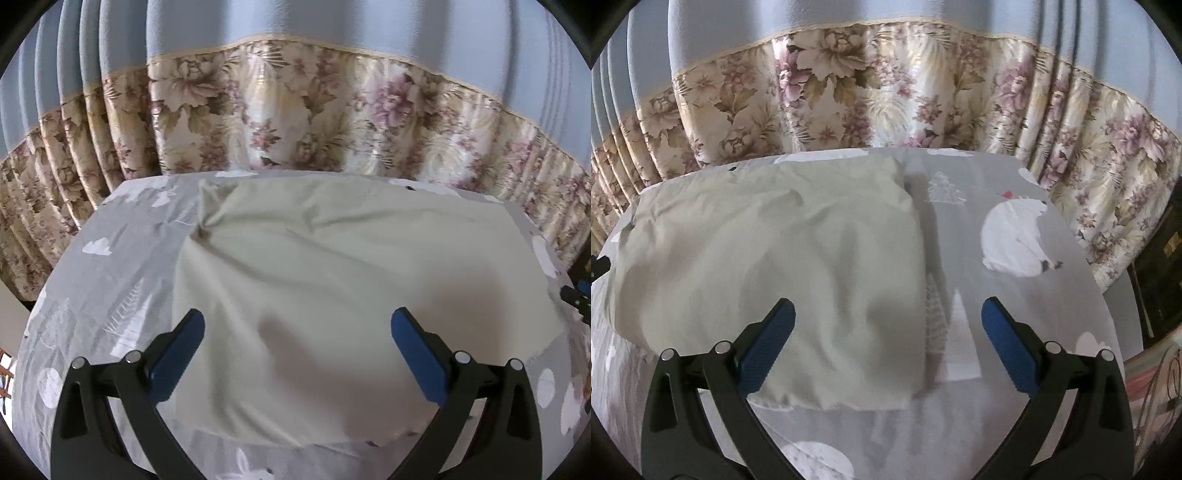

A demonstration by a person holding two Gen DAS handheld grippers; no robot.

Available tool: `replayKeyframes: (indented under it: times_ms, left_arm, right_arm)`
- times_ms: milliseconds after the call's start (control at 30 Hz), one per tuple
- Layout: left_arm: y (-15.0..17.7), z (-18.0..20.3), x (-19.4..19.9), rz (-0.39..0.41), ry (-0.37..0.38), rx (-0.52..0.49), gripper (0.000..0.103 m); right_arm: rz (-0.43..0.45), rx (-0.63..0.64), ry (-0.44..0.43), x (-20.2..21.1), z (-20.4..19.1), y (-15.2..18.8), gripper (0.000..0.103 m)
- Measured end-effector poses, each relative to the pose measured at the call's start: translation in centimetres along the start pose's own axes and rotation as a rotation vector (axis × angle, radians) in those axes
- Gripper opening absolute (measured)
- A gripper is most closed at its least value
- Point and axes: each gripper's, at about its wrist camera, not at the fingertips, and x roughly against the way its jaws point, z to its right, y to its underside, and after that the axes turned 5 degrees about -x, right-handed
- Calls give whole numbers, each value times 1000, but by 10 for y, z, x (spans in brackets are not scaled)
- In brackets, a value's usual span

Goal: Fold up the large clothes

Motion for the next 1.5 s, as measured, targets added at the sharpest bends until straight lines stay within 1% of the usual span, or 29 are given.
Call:
replayKeyframes:
  times_ms: [33,133,200,267,333,467,533,633,767,867,900,1033,1100,1200,1367,1433,1500]
  left_arm:
    - [0,3,3,6,-2,-1,102]
    - [-4,17,7,13,13,-7,102]
    - [-10,30,6,11,28,-14,102]
    - [-17,49,5,13,32,-42,102]
    - [-24,71,0,9,39,-74,102]
    - [-26,97,-17,-17,38,-103,102]
    - [-26,101,-26,-32,23,-105,102]
    - [-24,98,-37,-50,16,-93,102]
    - [-23,94,-47,-68,11,-79,102]
    - [-22,93,-49,-72,13,-80,102]
    - [-21,93,-49,-72,13,-82,102]
    - [-22,91,-51,-79,21,-83,102]
    - [-23,90,-52,-83,27,-82,102]
    - [-25,89,-56,-87,37,-79,102]
    - [-31,89,-62,-96,65,-64,102]
    - [-32,91,-63,-97,65,-81,102]
    - [-33,93,-66,-103,58,-95,102]
  right_arm:
    - [24,23,45,3,1,3,100]
    - [43,61,79,6,4,10,100]
    - [29,37,53,5,10,13,100]
    - [15,24,49,3,15,15,100]
    - [-3,15,36,0,20,17,100]
    - [-45,15,-7,1,27,24,100]
    - [-68,57,-52,6,25,34,100]
    - [-91,143,-77,10,15,51,100]
    - [-109,243,-65,3,-7,67,100]
    - [-115,280,-8,-13,-20,72,100]
    - [-94,265,8,-17,-22,70,100]
    - [-75,179,53,-34,-17,54,100]
    - [-76,158,69,-42,-17,45,100]
    - [-62,183,81,-53,-25,31,100]
    - [-44,216,66,-66,-31,15,99]
    - [-12,236,38,-61,-34,12,93]
    - [6,241,5,-56,-38,12,73]
